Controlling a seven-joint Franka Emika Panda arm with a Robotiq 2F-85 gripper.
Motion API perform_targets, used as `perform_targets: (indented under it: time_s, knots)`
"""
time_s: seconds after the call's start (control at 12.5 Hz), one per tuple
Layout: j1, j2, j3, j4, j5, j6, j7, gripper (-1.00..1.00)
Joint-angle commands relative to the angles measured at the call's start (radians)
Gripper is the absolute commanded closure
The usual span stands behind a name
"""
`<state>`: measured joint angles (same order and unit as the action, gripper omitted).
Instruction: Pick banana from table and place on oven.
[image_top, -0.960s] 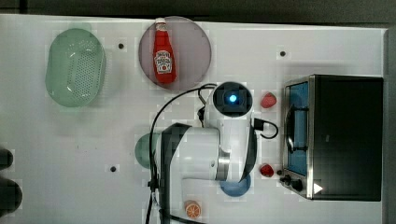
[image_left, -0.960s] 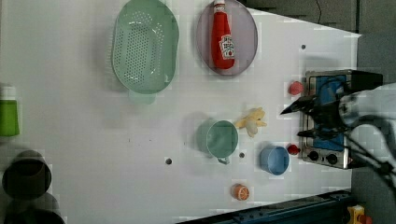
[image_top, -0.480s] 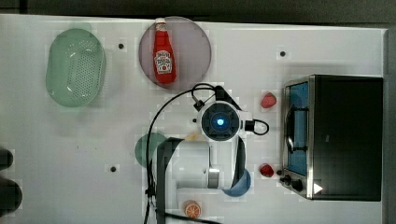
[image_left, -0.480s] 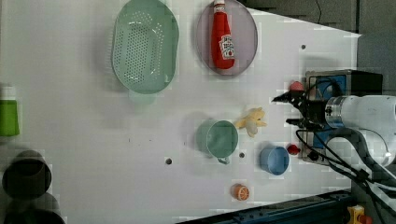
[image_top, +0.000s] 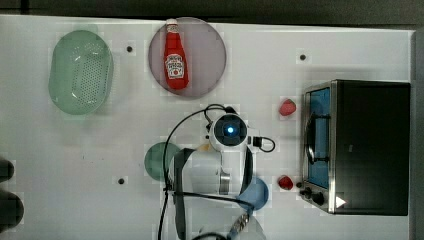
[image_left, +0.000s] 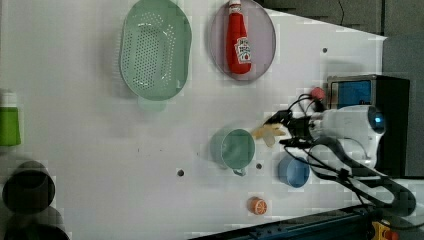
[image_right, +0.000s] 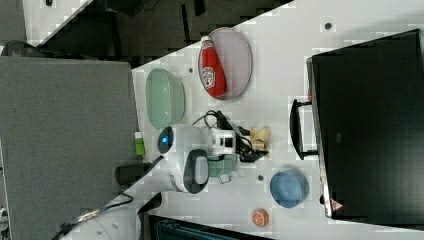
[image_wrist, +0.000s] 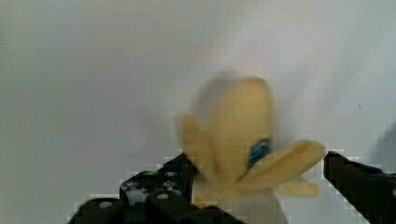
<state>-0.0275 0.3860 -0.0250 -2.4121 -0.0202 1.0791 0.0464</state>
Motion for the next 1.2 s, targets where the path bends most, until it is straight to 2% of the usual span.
perform_targets:
  time_s: [0.08, 0.4, 0.64, 0.88, 1.2]
  knots:
    - [0.010, -0.030, 0.002, -0.015, -0.008, 0.040, 0.024, -0.43]
    - [0.010, -0.036, 0.006, -0.014, -0.008, 0.040, 0.024, 0.48]
    - [0.010, -0.088, 0.007, -0.015, -0.008, 0.039, 0.024, 0.50]
    - [0.011, -0.245, 0.008, -0.005, -0.008, -0.001, 0.024, 0.50]
    - [0.013, -0.450, 0.010, 0.107, -0.007, -0.358, 0.024, 0.50]
